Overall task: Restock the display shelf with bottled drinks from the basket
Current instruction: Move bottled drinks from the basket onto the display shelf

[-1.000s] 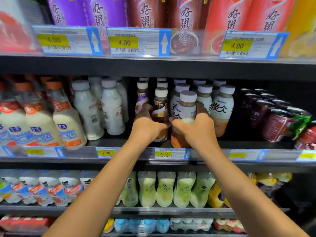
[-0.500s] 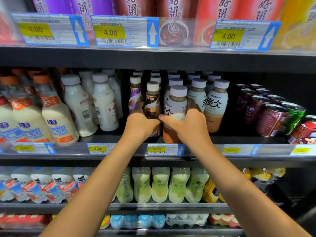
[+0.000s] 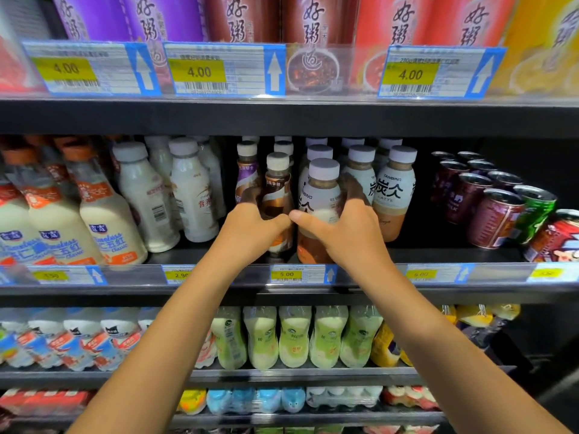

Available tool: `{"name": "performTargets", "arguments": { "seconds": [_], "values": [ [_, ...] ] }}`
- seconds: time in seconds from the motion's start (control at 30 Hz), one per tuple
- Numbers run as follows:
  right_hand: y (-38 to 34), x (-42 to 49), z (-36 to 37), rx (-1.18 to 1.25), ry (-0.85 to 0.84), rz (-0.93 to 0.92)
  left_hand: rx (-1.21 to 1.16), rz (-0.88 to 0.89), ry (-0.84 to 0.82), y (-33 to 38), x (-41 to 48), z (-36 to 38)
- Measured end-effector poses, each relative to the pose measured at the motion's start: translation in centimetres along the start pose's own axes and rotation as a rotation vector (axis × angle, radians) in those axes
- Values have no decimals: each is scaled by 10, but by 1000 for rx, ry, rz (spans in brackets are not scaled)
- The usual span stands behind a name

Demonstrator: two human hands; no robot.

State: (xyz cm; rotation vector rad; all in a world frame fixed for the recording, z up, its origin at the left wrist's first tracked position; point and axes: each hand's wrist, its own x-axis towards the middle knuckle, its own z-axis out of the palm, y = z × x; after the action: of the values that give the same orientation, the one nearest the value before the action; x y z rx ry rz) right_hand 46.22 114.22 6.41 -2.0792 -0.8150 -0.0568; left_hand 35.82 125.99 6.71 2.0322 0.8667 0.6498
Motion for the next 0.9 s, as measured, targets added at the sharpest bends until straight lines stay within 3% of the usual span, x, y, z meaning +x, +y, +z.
{"name": "performTargets", "arguments": {
  "seconds": [0.1,0.2,0.37,0.53,0.7,0.9],
  "values": [
    [3,-21,-14,-39,90,-96,121,87,113,-5,-20,-7],
    [15,-48,-38,-115,137,-161,134,305,136,6,-52,-6],
    [59,-113,-87,-405,247,-140,136,499,-189,41,-102,26],
    [94,-191,-144,-767,-233,420,438,759,-643,57,-139,105],
    [140,-262,-180,-781,-176,730,573,929,-988,73,-183,200],
    [222,-316,-221,-676,-41,1059,772,1080,-1207,92,-238,333]
  ]
}}
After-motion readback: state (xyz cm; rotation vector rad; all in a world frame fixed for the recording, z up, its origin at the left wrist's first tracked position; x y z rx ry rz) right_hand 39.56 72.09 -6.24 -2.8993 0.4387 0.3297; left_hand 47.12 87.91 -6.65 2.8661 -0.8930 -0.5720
